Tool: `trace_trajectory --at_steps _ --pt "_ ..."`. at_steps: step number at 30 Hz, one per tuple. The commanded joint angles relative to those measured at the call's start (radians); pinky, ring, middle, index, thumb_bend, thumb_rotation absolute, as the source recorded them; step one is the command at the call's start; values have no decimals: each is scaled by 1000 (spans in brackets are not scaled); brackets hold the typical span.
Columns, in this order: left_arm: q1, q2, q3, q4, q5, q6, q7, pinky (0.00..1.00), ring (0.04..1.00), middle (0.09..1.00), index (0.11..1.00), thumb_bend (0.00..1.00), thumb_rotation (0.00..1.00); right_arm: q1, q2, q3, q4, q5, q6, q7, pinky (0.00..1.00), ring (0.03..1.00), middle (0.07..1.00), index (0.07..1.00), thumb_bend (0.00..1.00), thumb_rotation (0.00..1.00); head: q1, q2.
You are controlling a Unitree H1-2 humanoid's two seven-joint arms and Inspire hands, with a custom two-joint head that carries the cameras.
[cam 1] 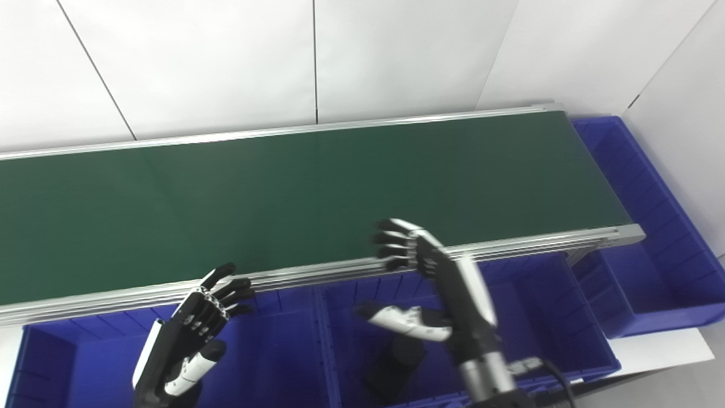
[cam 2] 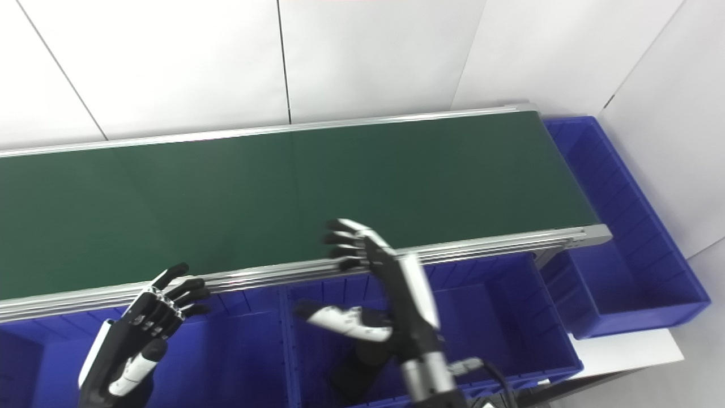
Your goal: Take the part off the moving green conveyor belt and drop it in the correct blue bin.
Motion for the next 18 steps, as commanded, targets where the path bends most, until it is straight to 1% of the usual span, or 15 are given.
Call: trace_trajectory --at_steps 1,2,3,5,6,7,8,9,10,11,12,16,18 --pt "1 -13 -12 -46 14 -39 5 701 753 778 862 855 538 -25 15 30 9 -15 -10 21 591 670 732 789 698 403 1 1" --pt "3 -16 -16 -48 21 -39 7 702 753 780 863 850 536 -35 13 39 25 -15 -13 26 592 673 734 792 697 407 24 -2" --pt "4 -19 -18 -50 26 -40 9 702 753 780 864 850 536 -43 9 44 43 -12 -18 28 592 674 735 792 696 409 31 -4" --pt "8 -25 -24 -55 35 -40 12 704 754 784 864 842 532 -60 0 43 91 7 -39 28 596 686 747 799 700 432 50 -8" --pt "10 -28 -26 -57 42 -41 15 704 756 787 864 839 529 -68 -5 40 115 23 -49 30 601 696 756 803 704 447 71 -11" --pt "12 -31 -28 -58 47 -43 19 704 759 790 864 834 525 -74 -9 35 135 42 -54 32 611 708 766 808 708 465 75 -12" --pt "14 -34 -30 -58 53 -46 22 700 760 791 862 830 523 -77 -14 31 151 59 -61 33 629 724 778 813 715 489 96 -15" --pt "16 -36 -31 -58 57 -48 25 698 762 791 861 829 521 -78 -18 29 159 69 -65 33 641 735 786 816 719 506 96 -15" --pt "17 -38 -33 -55 64 -55 28 697 762 791 861 829 520 -80 -27 23 178 91 -74 36 645 739 788 817 721 512 117 -18" --pt "18 -40 -34 -53 68 -59 31 700 770 796 860 829 516 -81 -33 18 191 107 -81 37 669 758 801 825 731 528 117 -18" --pt "19 -42 -36 -50 78 -67 35 702 774 798 859 829 514 -82 -41 11 211 127 -90 40 681 767 808 828 736 537 132 -21" --pt "22 -50 -40 -49 106 -80 51 736 811 832 861 840 526 -87 -80 -12 266 181 -115 55 752 828 855 870 784 609 158 -25" --pt "23 -53 -43 -51 116 -80 56 755 834 852 864 831 514 -86 -103 -26 280 197 -128 63 784 858 882 893 817 641 170 -27"
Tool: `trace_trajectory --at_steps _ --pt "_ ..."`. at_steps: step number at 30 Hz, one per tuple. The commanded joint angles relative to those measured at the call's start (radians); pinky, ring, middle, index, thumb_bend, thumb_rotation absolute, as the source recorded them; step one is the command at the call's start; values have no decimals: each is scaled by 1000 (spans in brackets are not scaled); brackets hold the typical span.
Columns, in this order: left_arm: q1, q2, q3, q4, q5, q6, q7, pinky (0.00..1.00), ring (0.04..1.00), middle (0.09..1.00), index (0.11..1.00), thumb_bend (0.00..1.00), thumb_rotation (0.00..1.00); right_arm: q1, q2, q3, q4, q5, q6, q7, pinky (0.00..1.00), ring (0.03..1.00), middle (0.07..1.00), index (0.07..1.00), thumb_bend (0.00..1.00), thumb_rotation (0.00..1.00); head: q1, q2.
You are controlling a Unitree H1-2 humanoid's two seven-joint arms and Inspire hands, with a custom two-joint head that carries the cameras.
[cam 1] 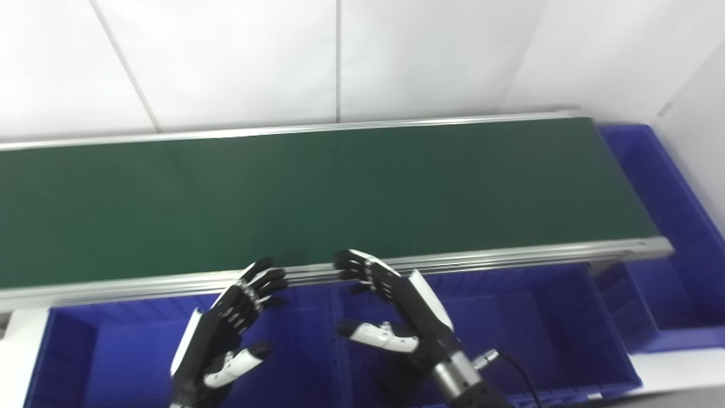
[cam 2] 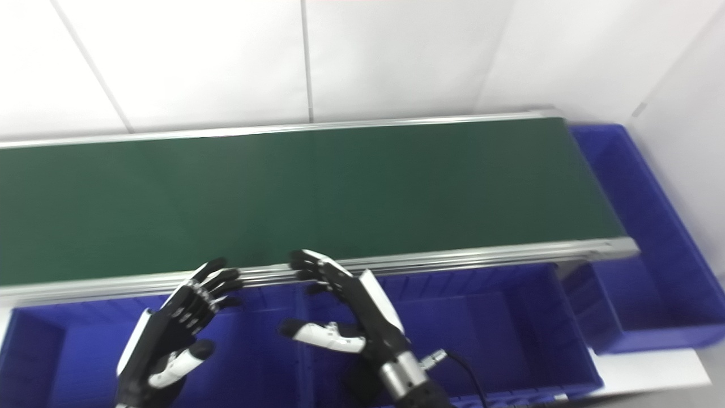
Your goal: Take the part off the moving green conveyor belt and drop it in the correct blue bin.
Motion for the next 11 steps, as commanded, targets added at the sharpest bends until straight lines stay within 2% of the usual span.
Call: trace_trajectory --at_steps 1,5,6,11 --pt "2 -5 -6 -26 16 -36 13 770 853 868 869 809 496 -4 -13 -17 -9 31 -82 8 797 871 894 908 832 647 7 0" --pt "-2 -8 -13 -26 25 -31 18 790 882 894 883 782 467 6 -45 -43 13 58 -133 4 813 889 916 931 847 660 18 0" --pt "-3 -8 -14 -24 30 -31 20 791 883 896 886 788 464 10 -49 -51 19 66 -148 1 815 891 918 933 848 661 51 -5" --pt "-15 -14 -16 -17 66 -33 38 780 877 890 885 832 485 33 -51 -84 26 75 -190 -15 813 889 917 931 844 646 70 -6"
